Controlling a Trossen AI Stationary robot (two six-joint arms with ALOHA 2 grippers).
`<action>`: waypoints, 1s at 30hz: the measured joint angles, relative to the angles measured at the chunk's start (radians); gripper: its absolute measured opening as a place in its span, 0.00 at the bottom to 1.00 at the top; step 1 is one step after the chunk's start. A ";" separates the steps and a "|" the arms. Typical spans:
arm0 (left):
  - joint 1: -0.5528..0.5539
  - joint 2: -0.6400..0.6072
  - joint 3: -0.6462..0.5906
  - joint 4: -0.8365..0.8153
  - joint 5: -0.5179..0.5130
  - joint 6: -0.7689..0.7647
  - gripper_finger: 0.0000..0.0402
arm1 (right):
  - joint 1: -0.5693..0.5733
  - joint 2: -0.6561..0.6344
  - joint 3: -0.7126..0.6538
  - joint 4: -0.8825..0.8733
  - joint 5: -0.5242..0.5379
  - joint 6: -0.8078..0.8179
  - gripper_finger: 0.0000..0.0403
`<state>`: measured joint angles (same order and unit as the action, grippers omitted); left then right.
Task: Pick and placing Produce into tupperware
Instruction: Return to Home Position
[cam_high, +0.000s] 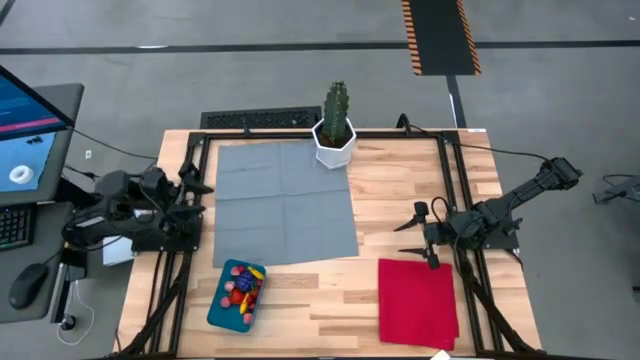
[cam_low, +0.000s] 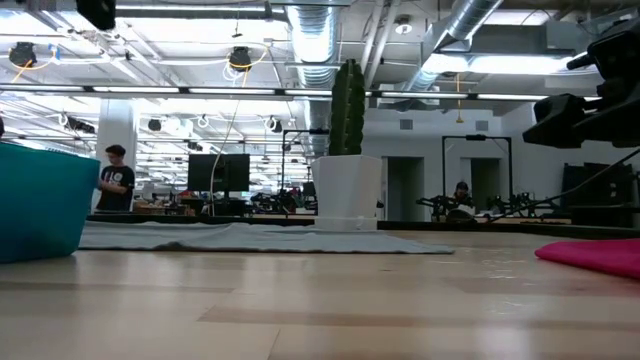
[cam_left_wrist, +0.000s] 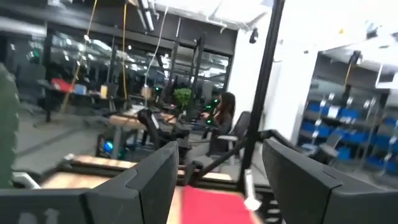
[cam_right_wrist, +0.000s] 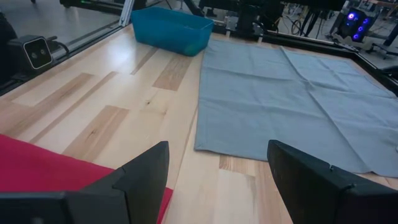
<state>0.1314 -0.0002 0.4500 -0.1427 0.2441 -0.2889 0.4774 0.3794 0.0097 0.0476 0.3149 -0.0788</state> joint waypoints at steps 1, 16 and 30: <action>0.000 0.001 -0.014 0.010 -0.002 0.034 0.56 | 0.000 0.000 0.000 0.000 0.000 0.000 0.74; -0.001 0.001 -0.204 0.104 0.229 0.018 0.56 | 0.000 0.000 0.000 0.000 0.000 0.000 0.74; 0.000 0.005 -0.440 0.301 0.036 -0.349 0.56 | 0.000 0.000 0.000 0.000 0.000 0.000 0.74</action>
<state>0.1310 0.0050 0.0105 0.1582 0.2803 -0.6382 0.4774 0.3794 0.0097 0.0479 0.3153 -0.0784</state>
